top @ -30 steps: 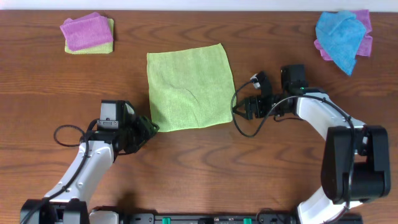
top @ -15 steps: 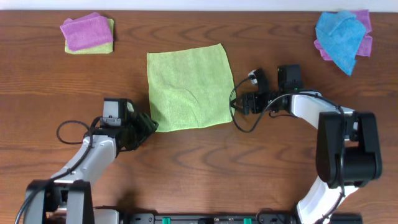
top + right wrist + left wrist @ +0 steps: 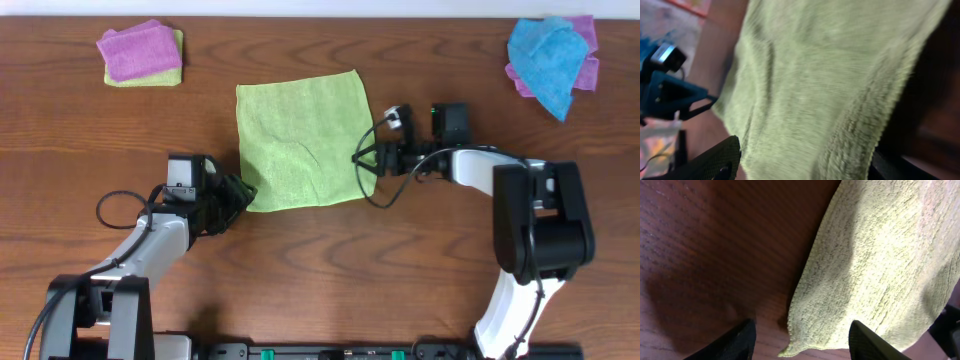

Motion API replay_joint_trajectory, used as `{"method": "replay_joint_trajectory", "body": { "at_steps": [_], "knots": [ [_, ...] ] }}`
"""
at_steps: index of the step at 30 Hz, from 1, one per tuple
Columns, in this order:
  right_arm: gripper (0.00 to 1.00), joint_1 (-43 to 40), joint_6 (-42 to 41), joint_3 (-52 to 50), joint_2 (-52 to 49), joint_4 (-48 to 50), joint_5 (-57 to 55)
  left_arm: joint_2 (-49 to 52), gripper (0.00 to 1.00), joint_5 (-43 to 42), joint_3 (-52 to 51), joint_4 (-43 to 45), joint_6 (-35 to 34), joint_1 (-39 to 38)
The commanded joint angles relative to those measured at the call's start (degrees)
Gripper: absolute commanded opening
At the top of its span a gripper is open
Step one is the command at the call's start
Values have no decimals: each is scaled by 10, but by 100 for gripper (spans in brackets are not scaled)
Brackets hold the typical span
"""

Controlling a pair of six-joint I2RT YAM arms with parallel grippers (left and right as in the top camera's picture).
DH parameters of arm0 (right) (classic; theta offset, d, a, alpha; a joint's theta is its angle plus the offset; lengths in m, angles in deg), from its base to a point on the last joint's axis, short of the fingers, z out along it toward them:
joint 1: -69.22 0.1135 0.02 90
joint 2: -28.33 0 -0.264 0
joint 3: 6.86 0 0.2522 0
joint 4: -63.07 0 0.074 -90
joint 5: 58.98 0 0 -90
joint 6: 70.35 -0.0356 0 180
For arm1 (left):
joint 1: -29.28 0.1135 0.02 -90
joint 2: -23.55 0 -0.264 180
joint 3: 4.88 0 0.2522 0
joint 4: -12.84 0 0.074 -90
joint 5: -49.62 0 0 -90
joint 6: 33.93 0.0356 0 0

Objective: Fold the cloth
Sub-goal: 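Grasp the green cloth's lower edge with both grippers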

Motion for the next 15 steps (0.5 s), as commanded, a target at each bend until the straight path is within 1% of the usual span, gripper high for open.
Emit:
{"method": "replay_joint_trajectory", "body": {
  "at_steps": [1,5,9,12,15],
  "knots": [
    [77,28,-14,-6,-27,-14,2,5,61,-4,-2,2,-5,1],
    [75,28,-14,-6,-26,-29,25,5,61,-4,-2,2,-5,1],
    [73,-1,-14,0,-24,-68,25,5,61,1,-2,3,-5,1],
    [72,-26,3,15,-24,-130,25,5,61,16,-2,2,-5,1],
    [72,-46,54,38,-24,-221,25,5,61,25,-2,11,-5,1]
  ]
}}
